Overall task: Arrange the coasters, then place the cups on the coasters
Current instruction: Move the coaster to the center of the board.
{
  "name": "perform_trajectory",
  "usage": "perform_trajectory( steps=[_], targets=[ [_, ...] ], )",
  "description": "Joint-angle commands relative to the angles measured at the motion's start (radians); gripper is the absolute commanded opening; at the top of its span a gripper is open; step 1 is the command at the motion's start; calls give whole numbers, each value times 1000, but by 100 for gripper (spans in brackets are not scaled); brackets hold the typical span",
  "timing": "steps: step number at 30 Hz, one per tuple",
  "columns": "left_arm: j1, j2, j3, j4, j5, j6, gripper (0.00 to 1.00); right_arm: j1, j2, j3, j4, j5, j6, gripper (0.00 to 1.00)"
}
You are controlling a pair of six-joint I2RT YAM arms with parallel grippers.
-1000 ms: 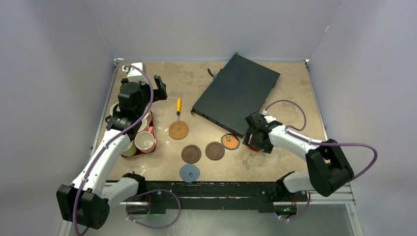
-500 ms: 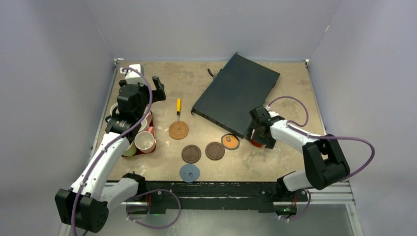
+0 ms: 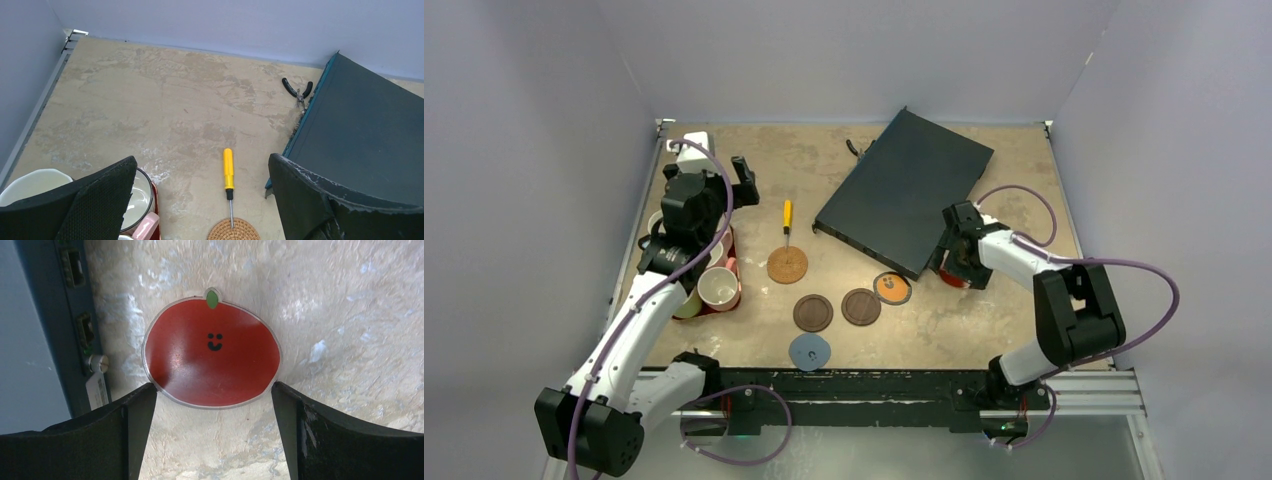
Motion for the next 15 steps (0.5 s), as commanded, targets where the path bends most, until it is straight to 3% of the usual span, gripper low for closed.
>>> perform_trajectory(
  steps=[1, 15],
  targets=[
    [-10, -24, -3, 40, -8, 36, 99, -32, 76, 8, -12, 53, -44, 88],
    [-9, -26, -4, 41, -27, 47, 99, -195, 203, 87, 84, 48, -157, 88]
  ],
)
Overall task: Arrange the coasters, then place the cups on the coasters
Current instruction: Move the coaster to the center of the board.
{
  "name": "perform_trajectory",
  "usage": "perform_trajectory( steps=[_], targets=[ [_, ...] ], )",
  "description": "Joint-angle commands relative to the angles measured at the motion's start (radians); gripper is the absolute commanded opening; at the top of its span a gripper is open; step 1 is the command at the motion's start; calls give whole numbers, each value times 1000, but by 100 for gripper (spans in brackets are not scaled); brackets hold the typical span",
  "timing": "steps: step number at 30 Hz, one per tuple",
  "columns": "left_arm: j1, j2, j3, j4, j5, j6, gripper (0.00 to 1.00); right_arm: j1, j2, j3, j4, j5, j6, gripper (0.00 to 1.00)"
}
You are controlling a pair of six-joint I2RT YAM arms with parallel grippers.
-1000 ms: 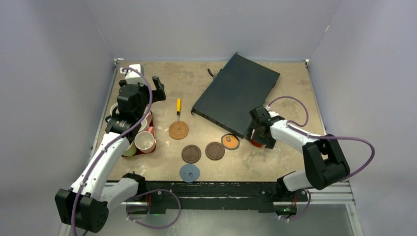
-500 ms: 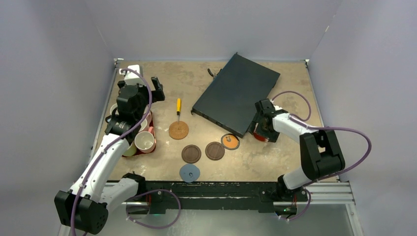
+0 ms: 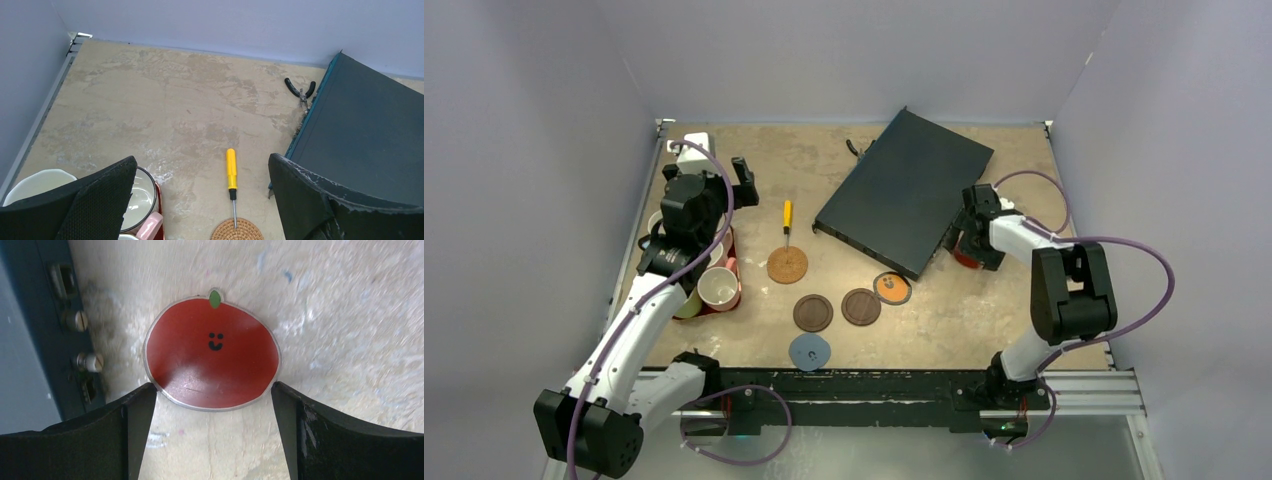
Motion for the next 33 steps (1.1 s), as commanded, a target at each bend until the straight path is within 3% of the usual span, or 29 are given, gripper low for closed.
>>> perform_trajectory(
  steps=[1, 19, 33],
  targets=[
    [-5, -16, 1, 40, -19, 25, 99, -61, 101, -3, 1, 33, -70, 88],
    [-4, 4, 0, 40, -32, 35, 99, -247, 288, 218, 44, 13, -205, 90],
    [-4, 33, -2, 39, -37, 41, 99, -295, 440, 412, 34, 16, -243, 91]
  ],
)
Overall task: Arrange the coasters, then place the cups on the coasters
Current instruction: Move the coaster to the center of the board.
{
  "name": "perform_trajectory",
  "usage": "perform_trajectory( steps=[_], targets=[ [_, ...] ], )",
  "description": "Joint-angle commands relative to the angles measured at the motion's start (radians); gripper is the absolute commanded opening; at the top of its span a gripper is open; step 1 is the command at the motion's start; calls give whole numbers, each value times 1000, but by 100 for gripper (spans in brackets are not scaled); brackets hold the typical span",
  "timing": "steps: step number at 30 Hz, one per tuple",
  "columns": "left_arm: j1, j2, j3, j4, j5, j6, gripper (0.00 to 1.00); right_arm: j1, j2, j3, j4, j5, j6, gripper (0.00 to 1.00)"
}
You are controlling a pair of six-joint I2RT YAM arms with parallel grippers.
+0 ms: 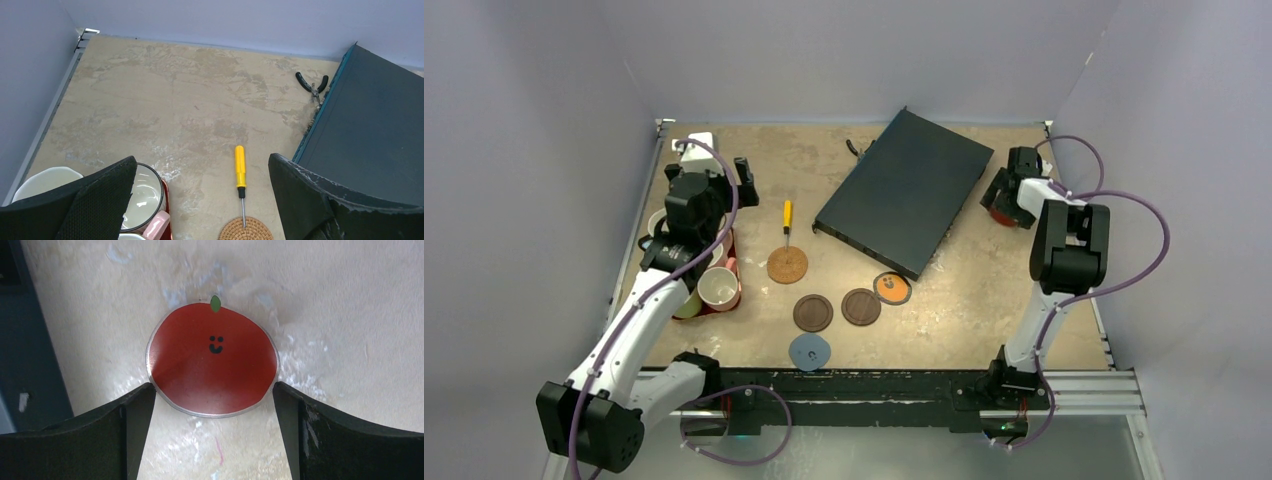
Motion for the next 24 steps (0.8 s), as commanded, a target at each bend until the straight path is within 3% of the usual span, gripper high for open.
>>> perform_trajectory(
  steps=[1, 14, 19, 24],
  targets=[
    [-4, 7, -1, 40, -13, 16, 99, -13, 115, 54, -100, 25, -35, 91],
    [-4, 38, -7, 46, -6, 16, 99, -19, 239, 250, -135, 33, -55, 91],
    [-4, 44, -8, 48, 2, 20, 99, -19, 238, 281, -144, 29, -62, 97],
    [-4, 45, -10, 49, 5, 22, 99, -18, 186, 265, -131, 10, -65, 98]
  ],
)
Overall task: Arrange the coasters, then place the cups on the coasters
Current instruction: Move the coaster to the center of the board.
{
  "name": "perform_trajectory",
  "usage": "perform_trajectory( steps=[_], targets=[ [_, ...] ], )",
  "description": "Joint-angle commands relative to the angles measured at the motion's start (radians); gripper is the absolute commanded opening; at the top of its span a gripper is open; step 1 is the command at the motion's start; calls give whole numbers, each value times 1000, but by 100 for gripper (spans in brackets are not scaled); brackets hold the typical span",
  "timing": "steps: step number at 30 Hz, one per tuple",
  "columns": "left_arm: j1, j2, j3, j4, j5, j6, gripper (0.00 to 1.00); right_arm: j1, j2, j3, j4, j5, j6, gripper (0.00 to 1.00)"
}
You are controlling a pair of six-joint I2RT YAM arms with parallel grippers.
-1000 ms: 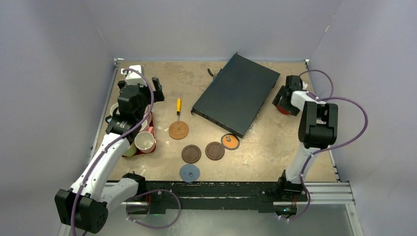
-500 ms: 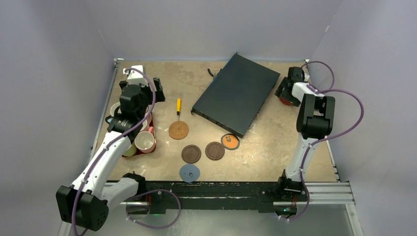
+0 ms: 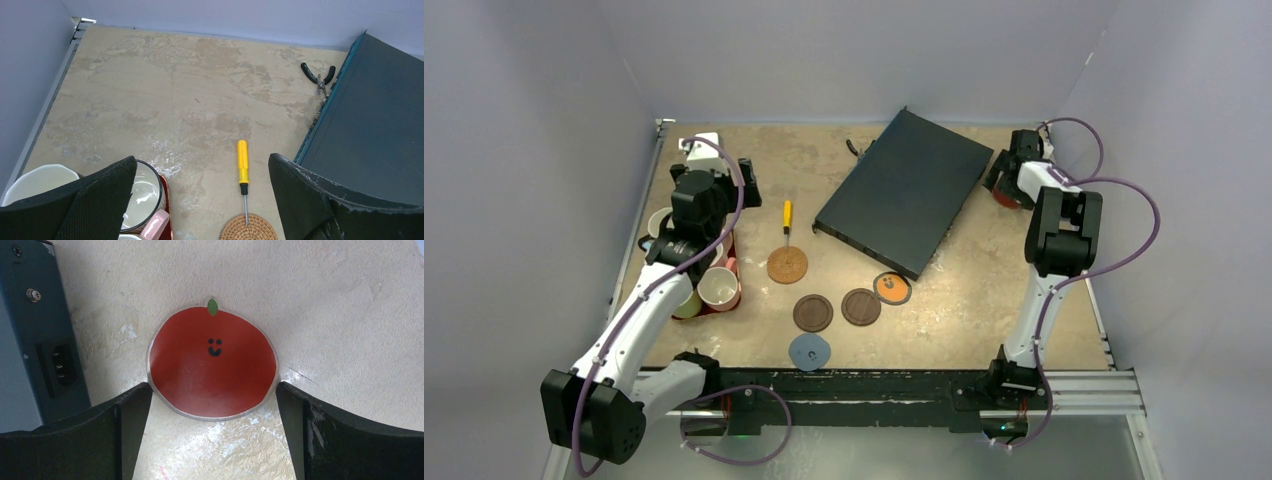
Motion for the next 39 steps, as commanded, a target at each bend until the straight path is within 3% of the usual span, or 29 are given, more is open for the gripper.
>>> perform_trajectory(
  steps=[1, 15, 20, 27, 31, 35, 39],
  targets=[
    [-4, 2, -6, 43, 10, 20, 99, -4, -18, -26, -86, -3, -35, 98],
    [-4, 15, -3, 43, 51, 15, 99, -4, -345, -138, -69, -43, -53, 98],
    [-4, 8, -3, 44, 60, 11, 99, 17, -550, -240, -68, -202, -99, 98],
    [-4, 10, -4, 52, 116, 16, 99, 300, -859, -390, -128, -215, -88, 98],
    [-5, 9, -6, 46, 93, 15, 99, 465, -970, -506, -90, -319, -10, 98],
    [-5, 9, -14, 55, 87, 13, 99, 600, -1015, -593, -23, -402, 57, 97],
    [-5, 15, -14, 53, 76, 8, 99, 751, -970, -612, -10, -350, 86, 95]
  ],
)
